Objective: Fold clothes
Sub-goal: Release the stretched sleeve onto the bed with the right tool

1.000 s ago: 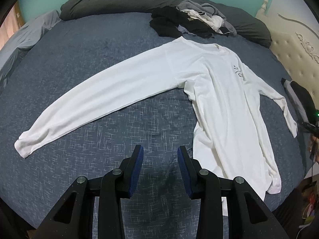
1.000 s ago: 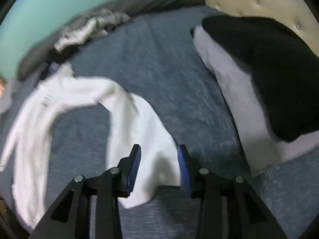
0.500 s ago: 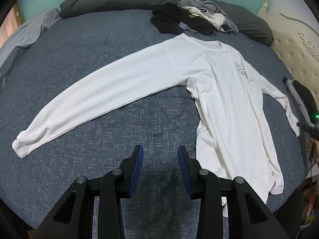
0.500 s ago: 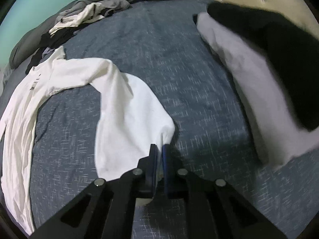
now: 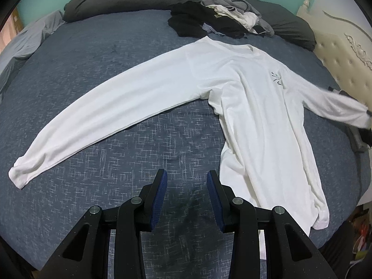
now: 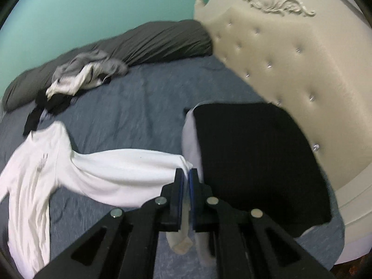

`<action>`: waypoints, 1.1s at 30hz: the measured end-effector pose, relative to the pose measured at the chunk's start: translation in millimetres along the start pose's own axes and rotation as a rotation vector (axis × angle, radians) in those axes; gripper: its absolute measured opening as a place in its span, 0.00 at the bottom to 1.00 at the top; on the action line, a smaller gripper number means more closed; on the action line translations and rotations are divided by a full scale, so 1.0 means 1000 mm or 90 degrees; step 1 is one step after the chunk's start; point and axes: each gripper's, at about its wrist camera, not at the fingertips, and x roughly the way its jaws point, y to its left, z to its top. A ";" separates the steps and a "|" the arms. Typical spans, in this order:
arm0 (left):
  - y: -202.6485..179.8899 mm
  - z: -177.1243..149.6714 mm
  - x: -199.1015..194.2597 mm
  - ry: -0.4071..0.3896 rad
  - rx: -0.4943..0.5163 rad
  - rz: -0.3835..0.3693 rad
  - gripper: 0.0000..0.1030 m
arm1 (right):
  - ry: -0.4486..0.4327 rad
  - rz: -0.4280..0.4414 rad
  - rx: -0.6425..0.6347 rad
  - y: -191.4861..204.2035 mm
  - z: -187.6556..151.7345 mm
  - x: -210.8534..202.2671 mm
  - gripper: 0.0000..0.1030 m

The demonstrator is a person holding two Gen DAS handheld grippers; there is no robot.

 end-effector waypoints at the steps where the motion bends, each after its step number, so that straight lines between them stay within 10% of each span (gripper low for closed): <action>1: 0.000 0.001 0.001 0.002 0.001 0.001 0.38 | 0.001 -0.006 0.003 -0.003 0.005 0.000 0.05; 22: -0.005 0.009 0.031 0.044 0.024 0.003 0.38 | 0.063 -0.074 0.099 -0.056 0.026 0.060 0.05; 29: -0.010 0.006 0.031 0.049 0.028 -0.012 0.38 | -0.014 -0.149 0.080 -0.043 0.025 0.018 0.41; 33: -0.010 -0.001 0.016 0.040 0.030 -0.022 0.38 | -0.024 -0.049 0.079 -0.014 0.009 -0.012 0.41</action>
